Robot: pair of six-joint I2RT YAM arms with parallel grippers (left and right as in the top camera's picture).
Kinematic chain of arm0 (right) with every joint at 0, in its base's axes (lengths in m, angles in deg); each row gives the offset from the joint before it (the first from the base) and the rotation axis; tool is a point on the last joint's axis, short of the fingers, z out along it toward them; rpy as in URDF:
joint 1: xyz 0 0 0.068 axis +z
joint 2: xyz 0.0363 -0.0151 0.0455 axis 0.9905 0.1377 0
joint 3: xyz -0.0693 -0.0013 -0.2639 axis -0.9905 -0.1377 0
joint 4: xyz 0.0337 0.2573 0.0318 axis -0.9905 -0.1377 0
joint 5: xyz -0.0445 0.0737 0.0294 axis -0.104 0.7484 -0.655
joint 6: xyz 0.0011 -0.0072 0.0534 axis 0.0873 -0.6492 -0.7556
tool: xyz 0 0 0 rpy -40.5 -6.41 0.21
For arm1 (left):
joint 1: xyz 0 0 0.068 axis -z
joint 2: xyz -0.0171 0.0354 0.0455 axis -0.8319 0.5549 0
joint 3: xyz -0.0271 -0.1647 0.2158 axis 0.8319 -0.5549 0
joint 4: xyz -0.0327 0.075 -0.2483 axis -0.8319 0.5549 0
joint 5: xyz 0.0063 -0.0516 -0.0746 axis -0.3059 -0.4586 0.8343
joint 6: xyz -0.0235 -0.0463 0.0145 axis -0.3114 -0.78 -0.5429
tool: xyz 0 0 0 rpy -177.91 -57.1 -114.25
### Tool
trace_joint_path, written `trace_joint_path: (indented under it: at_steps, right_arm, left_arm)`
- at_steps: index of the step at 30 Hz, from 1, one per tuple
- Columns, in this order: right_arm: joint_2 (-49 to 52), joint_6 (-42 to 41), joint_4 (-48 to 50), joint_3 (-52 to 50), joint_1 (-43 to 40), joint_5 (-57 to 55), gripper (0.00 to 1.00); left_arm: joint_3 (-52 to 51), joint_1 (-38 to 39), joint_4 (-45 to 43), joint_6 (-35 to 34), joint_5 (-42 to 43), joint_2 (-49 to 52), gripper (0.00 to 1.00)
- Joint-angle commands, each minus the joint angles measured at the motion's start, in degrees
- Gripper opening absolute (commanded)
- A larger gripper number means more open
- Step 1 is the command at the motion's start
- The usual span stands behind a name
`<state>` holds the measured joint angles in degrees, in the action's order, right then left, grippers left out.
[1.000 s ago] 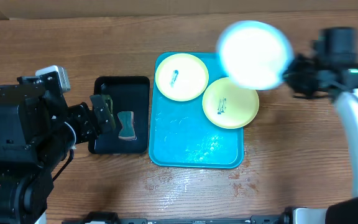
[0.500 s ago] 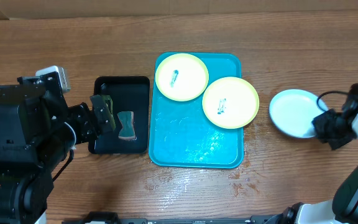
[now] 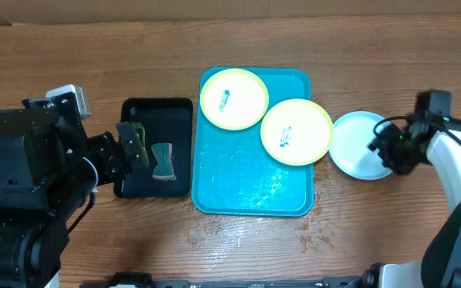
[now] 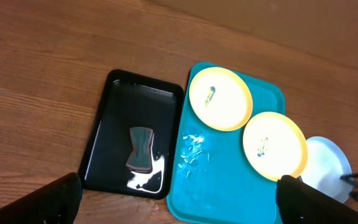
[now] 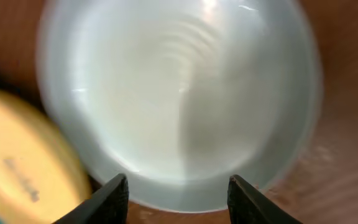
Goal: Clean dirty plates on tray and stack at the side
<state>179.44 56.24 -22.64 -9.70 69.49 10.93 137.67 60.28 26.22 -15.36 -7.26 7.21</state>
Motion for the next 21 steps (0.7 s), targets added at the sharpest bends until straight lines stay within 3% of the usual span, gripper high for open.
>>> trace_joint_path:
  at_steps: [1, 12, 15, 16, 18, 19, 21]
  right_arm:
    - [-2.80, 5.25, 2.14, 2.25, 4.61, 2.51, 0.57]
    - [4.33, 8.96, 17.84, -3.23, 15.87, -7.15, 0.58]
    - [7.34, 8.76, 19.43, -3.39, 16.13, -6.82, 0.53]
    - [8.07, 8.79, 19.50, -3.39, 16.13, -6.03, 0.42]
    - [8.59, 8.79, 19.17, -3.39, 16.13, -3.76, 0.09]
    - [8.50, 8.79, 18.78, -3.30, 16.13, -2.60, 0.04]
    - [7.65, 8.74, 16.92, -2.54, 16.13, -1.05, 0.04]
  left_arm:
    - [0.66, -0.24, -0.04, 0.87, -0.81, 0.20, 1.00]
    - [0.66, -0.22, 1.27, 0.90, -0.13, 0.22, 1.00]
    - [0.63, -0.22, 1.33, 0.90, -0.15, 0.22, 1.00]
    - [0.63, -0.22, 1.31, 0.87, -0.13, 0.22, 1.00]
    - [0.63, -0.22, 1.33, 0.90, -0.15, 0.22, 1.00]
    - [0.66, -0.22, 1.38, 0.90, -0.15, 0.22, 1.00]
    - [0.63, -0.22, 1.62, 0.90, -0.17, 0.46, 1.00]
